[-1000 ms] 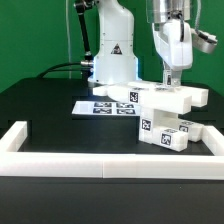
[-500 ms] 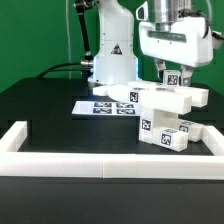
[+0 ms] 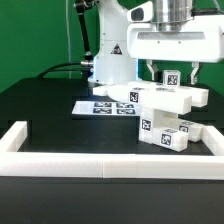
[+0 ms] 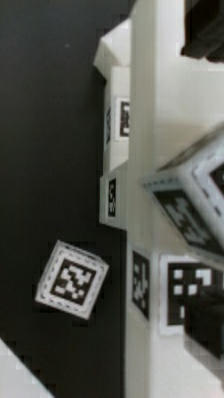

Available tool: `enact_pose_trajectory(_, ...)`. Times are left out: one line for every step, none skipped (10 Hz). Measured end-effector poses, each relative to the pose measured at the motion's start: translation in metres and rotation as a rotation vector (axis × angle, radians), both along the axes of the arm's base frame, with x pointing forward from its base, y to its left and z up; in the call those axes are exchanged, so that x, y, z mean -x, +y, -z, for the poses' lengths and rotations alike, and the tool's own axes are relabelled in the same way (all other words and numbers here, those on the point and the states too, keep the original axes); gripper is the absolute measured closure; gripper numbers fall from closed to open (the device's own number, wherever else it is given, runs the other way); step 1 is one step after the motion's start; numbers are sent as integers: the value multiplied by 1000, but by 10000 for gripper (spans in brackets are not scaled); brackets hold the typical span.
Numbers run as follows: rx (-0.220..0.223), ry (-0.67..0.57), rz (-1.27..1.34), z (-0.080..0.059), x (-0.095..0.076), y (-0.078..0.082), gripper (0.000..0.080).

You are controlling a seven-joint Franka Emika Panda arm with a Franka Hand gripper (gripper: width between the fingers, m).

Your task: Assemble chair

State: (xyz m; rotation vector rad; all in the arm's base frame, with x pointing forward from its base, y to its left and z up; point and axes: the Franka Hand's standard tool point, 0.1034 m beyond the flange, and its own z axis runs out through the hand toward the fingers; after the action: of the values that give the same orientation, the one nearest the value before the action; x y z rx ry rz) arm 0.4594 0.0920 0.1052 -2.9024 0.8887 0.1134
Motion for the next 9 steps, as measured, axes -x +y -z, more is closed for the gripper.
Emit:
enact_pose_trajectory(-5,-10,-82,0,0,0,150)
enact_pose_trajectory(-8,-22,-183,0,0,0,150)
enact_pose_trajectory(-12,-33,-270,0,0,0,150)
enact_pose_trajectory(-12,-38,-314,0,0,0,150)
enact_pose_trajectory(-13,-48,-403,0,0,0,150)
enact_pose_trajectory(-13,-57,-481,0,0,0,150)
enact_pose_trajectory(-13,-61,-504,0,-1,-1,150)
enact_pose_trajectory(-13,-63,-503,-1,-2,0,150)
enact_pose_trajectory(-14,-62,-503,-1,-2,-1,279)
